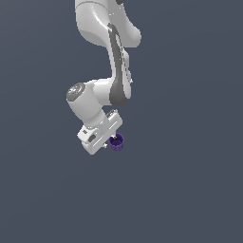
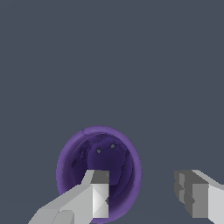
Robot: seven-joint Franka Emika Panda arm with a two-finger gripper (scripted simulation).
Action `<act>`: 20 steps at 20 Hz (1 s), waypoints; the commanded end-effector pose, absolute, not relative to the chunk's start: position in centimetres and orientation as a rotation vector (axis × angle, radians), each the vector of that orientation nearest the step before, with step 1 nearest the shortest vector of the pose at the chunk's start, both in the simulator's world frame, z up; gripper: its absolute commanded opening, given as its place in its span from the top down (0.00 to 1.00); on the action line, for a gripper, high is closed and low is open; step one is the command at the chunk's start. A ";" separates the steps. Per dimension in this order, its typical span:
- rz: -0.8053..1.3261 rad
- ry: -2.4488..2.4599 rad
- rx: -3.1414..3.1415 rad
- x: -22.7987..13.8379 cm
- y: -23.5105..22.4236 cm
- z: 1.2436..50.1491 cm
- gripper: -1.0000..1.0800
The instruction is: Pick up the object and move it to a goal position.
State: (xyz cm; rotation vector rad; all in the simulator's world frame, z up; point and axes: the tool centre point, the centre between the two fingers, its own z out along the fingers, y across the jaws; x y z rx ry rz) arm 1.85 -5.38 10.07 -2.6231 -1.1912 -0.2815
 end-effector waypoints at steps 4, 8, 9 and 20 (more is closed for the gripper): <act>-0.309 -1.239 -2.588 1.9 -5.5 9.8 0.38; -0.316 -1.251 -2.579 2.0 -5.5 9.8 0.38; -0.316 -1.251 -2.579 2.0 -5.5 9.8 0.38; -0.316 -1.251 -2.579 2.1 -4.6 7.1 0.38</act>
